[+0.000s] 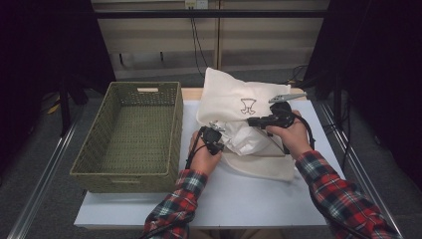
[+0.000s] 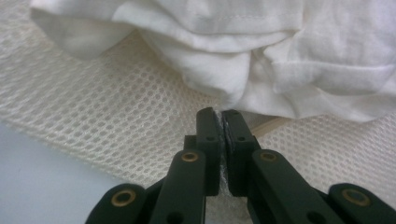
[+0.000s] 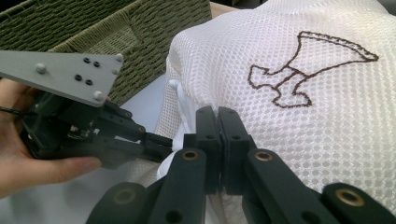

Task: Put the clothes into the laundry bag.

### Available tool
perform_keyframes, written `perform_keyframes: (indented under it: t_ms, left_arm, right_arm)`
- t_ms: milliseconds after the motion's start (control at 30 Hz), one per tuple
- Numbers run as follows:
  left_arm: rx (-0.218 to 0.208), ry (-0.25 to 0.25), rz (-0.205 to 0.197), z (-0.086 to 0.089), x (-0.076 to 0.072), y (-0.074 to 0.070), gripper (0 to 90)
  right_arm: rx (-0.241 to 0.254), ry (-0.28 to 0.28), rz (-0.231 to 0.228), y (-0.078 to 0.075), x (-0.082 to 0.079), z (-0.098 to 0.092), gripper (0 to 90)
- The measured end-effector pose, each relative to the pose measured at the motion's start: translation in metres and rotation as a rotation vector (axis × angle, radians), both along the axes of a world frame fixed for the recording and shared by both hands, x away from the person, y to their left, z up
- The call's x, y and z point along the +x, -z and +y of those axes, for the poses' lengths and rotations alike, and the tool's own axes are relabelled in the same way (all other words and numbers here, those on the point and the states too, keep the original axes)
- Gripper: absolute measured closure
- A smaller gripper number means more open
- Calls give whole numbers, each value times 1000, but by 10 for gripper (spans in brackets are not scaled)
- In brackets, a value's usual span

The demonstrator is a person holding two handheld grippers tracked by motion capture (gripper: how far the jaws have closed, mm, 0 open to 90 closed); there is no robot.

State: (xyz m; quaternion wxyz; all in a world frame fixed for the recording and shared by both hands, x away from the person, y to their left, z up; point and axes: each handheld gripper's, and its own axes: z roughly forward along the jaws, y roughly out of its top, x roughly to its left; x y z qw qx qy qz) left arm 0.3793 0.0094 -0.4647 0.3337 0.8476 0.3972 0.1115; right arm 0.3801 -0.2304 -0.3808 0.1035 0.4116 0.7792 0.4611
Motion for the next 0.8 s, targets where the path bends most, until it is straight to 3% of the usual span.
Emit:
perform_keyframes:
  t_ms: [300, 467, 533, 600, 700, 800]
  left_arm:
    - [-25, -11, 5, 12, -10, -6, 859]
    - [-52, -4, -11, 5, -12, -8, 762]
    - [-48, 21, -9, 2, -12, -11, 752]
    - [-86, 24, -5, -4, -12, -12, 751]
    - [-100, 32, 4, -9, -11, -14, 761]
    - [-119, 33, -31, -11, -11, -21, 689]
  right_arm:
    - [-4, 3, 7, 3, 0, 0, 885]
    - [-7, 0, 0, 2, -1, 0, 885]
    - [-6, 3, 2, 2, -1, 0, 885]
    - [-8, 6, 0, 2, 1, -1, 885]
    - [-3, 8, 2, 2, 1, -3, 885]
    - [-1, 6, -4, 2, 2, -5, 884]
